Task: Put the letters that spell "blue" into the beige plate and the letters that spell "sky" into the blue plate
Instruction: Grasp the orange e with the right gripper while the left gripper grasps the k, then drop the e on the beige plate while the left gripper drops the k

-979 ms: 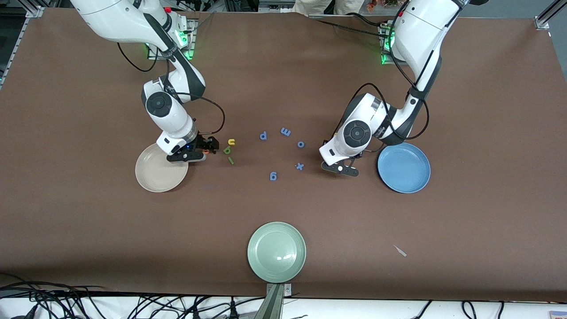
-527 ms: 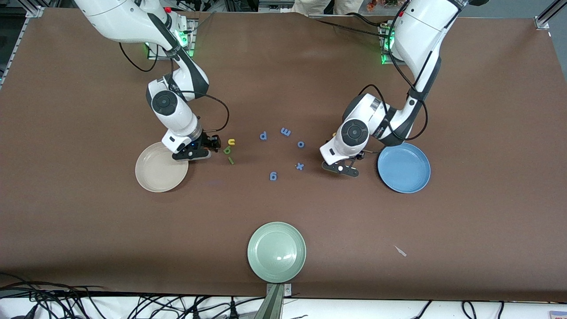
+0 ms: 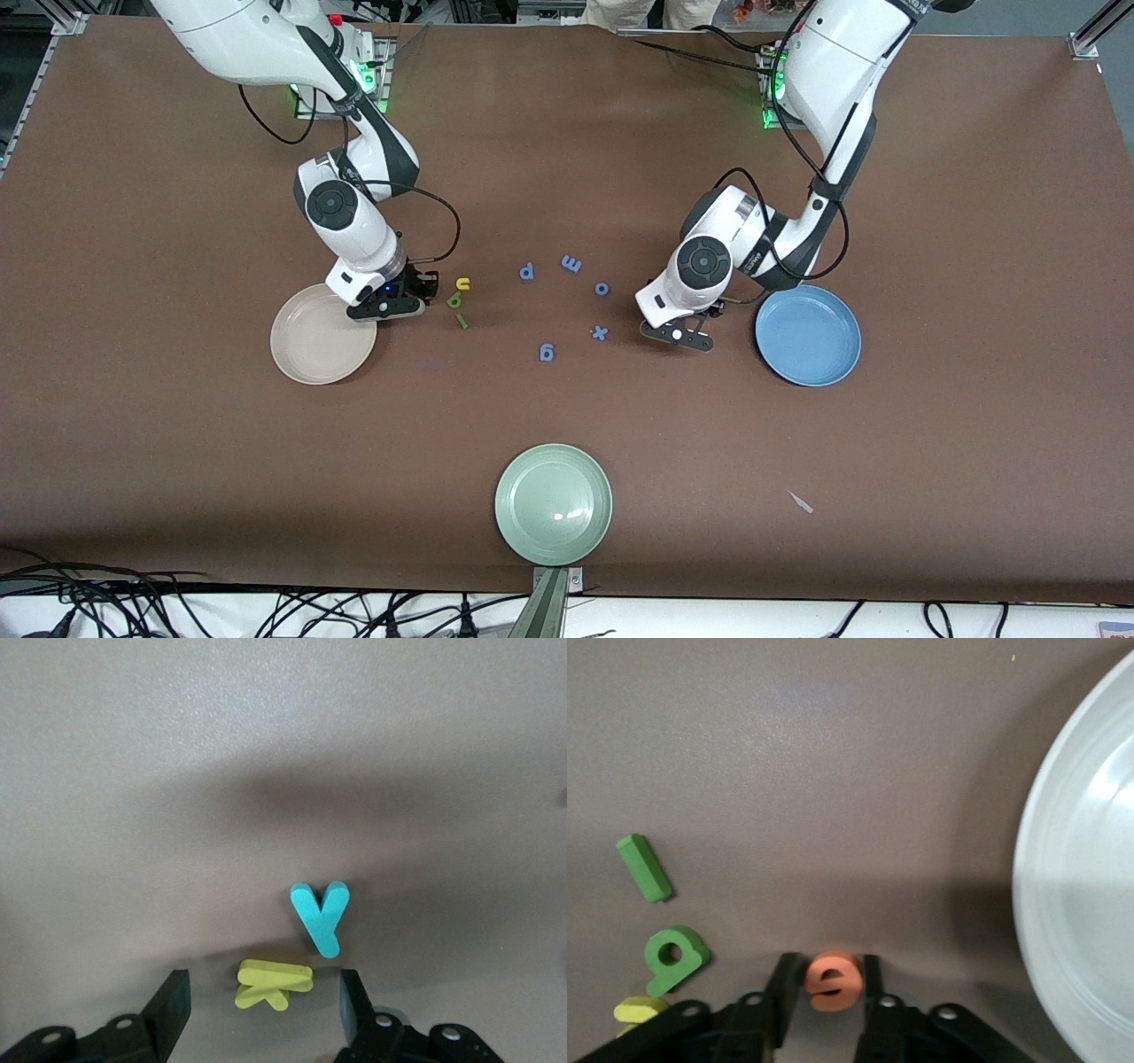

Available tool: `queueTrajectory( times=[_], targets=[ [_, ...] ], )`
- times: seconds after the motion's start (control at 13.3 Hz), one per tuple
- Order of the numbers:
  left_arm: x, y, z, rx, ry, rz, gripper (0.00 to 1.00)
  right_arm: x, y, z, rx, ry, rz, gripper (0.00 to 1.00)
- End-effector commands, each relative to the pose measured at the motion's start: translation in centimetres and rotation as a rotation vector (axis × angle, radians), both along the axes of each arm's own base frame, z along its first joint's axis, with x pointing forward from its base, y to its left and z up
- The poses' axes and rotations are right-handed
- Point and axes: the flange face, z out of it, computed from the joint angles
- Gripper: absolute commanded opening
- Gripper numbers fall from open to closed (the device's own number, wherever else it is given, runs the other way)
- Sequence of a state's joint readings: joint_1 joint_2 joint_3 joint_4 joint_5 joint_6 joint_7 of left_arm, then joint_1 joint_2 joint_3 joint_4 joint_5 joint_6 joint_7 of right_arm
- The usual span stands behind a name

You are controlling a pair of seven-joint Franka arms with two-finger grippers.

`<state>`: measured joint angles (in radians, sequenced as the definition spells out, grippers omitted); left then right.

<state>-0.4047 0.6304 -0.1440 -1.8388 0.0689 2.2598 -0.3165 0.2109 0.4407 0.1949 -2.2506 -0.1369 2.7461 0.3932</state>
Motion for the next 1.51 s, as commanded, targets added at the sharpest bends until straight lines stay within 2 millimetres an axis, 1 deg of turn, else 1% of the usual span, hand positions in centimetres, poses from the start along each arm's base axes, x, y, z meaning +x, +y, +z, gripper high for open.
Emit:
queueTrajectory(
  times=[0.0, 0.08, 0.15, 0.23, 0.3, 0.38, 0.45, 0.53, 0.6, 0.68, 0.75, 0.83, 0.9, 0.98, 1.05, 1.13, 1.21, 1.28, 1.36, 1.43],
  targets=[
    [0.1, -0.2, -0.4, 0.008, -0.041, -0.008, 0.66, 0.2, -0.2, 0.0, -0.007, -0.008, 0.008, 0.16],
    [0.1, -0.3, -0.3, 0.006, -0.044, -0.01, 0.61, 1.3, -0.5, 1.3, -0.029, 0.008, 0.003, 0.16],
    [0.1, -0.2, -0.4, 0.008, -0.043, -0.01, 0.59, 2.7, -0.5, 3.3, -0.066, 0.045, 0.012, 0.16],
    [0.2, -0.1, -0.4, 0.009, -0.043, -0.008, 0.52, 3.9, -0.4, 5.4, -0.097, 0.077, 0.026, 0.16],
    [0.1, -0.2, -0.4, 0.009, -0.043, -0.01, 0.42, 5.0, -0.4, 7.0, -0.117, 0.098, 0.04, 0.16],
    [0.2, -0.1, -0.4, 0.008, -0.043, -0.01, 0.32, 5.9, -0.9, 7.9, -0.13, 0.114, 0.068, 0.16],
    [0.1, -0.1, -0.4, 0.009, -0.042, -0.011, 0.24, 6.8, -2.3, 8.4, -0.139, 0.114, 0.093, 0.16],
    [0.1, -0.1, -0.2, 0.011, -0.039, -0.015, 0.2, 7.4, -3.9, 8.3, -0.146, 0.11, 0.133, 0.16],
    [0.2, -0.1, 0.2, 0.012, -0.04, -0.018, 0.2, 8.1, -5.7, 8.3, -0.151, 0.096, 0.171, 0.17],
    [0.4, 0.1, 0.8, 0.022, -0.03, -0.016, 0.2, 8.6, -7.4, 8.0, -0.157, 0.087, 0.202, 0.18],
    [0.5, 0.5, 1.8, 0.041, -0.009, -0.014, 0.19, 9.1, -9.2, 7.5, -0.164, 0.081, 0.228, 0.19],
    [0.7, 0.9, 3.0, 0.054, 0.0, -0.01, 0.19, 9.3, -10.7, 7.0, -0.169, 0.077, 0.232, 0.22],
    [0.6, 1.2, 4.0, 0.078, 0.014, -0.032, 0.18, 8.9, -10.9, 6.5, -0.164, 0.083, 0.221, 0.36],
    [0.9, 1.9, 5.3, 0.109, 0.011, -0.071, 0.19, 8.8, -10.9, 6.6, -0.158, 0.088, 0.202, 0.62],
    [2.0, 3.7, 7.0, 0.12, 0.009, -0.093, 0.18, 8.9, -10.6, 6.9, -0.151, 0.086, 0.198, 0.77],
    [3.4, 5.3, 8.7, 0.108, 0.005, -0.116, 0.19, 8.9, -9.9, 7.1, -0.135, 0.084, 0.169, 0.78],
    [4.2, 6.6, 9.9, 0.099, 0.01, -0.146, 0.19, 8.6, -8.6, 7.1, -0.131, 0.083, 0.126, 0.79],
    [5.2, 8.7, 11.0, 0.092, 0.018, -0.163, 0.19, 8.2, -6.8, 7.3, -0.12, 0.08, 0.115, 0.8],
    [6.1, 10.8, 11.5, 0.076, 0.02, -0.187, 0.19, 8.0, -5.0, 7.7, -0.109, 0.078, 0.084, 0.8],
    [6.6, 12.5, 11.5, 0.064, 0.03, -0.223, 0.19, 7.7, -2.8, 7.9, -0.096, 0.076, 0.044, 0.82]
  ],
)
